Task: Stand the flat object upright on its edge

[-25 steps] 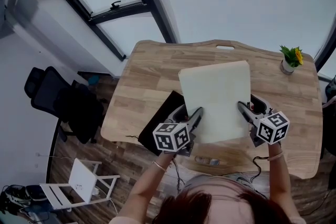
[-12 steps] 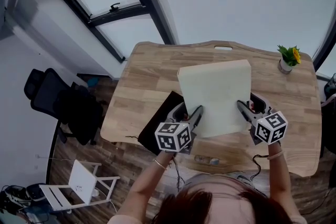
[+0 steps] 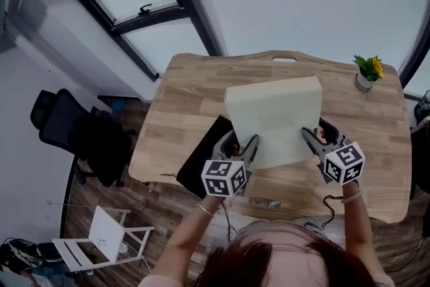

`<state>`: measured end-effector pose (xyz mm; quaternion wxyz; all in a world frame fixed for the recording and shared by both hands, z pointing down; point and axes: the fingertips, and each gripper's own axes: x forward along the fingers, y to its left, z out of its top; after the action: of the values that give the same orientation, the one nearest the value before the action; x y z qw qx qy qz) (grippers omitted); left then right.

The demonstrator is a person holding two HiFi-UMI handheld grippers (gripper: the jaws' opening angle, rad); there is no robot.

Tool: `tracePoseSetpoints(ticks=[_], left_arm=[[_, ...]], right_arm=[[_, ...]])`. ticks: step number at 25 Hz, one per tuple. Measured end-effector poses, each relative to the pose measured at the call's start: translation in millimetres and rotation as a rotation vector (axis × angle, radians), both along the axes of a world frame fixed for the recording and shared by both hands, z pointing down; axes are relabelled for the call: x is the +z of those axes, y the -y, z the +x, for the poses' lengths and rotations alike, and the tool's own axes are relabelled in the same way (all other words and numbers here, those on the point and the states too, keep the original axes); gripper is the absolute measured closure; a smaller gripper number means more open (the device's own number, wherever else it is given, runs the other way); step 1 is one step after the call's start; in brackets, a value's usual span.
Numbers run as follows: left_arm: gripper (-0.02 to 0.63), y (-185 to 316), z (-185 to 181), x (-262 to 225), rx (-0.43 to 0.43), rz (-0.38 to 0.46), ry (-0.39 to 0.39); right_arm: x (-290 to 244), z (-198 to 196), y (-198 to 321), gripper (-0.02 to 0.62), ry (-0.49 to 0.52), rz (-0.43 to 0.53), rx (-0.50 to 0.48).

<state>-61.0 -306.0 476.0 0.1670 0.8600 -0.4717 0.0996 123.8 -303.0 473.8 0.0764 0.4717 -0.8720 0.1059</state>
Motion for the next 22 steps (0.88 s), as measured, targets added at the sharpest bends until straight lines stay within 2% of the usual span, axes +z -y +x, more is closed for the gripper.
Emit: tracePoseSetpoints(ticks=[22], left_arm=[[0.341,-1.2,0.8,9.7,-0.018,0.109,0.093]], right_arm=[[11.1,-0.6,-2.2,0.368,-0.124,0.049,0.033]])
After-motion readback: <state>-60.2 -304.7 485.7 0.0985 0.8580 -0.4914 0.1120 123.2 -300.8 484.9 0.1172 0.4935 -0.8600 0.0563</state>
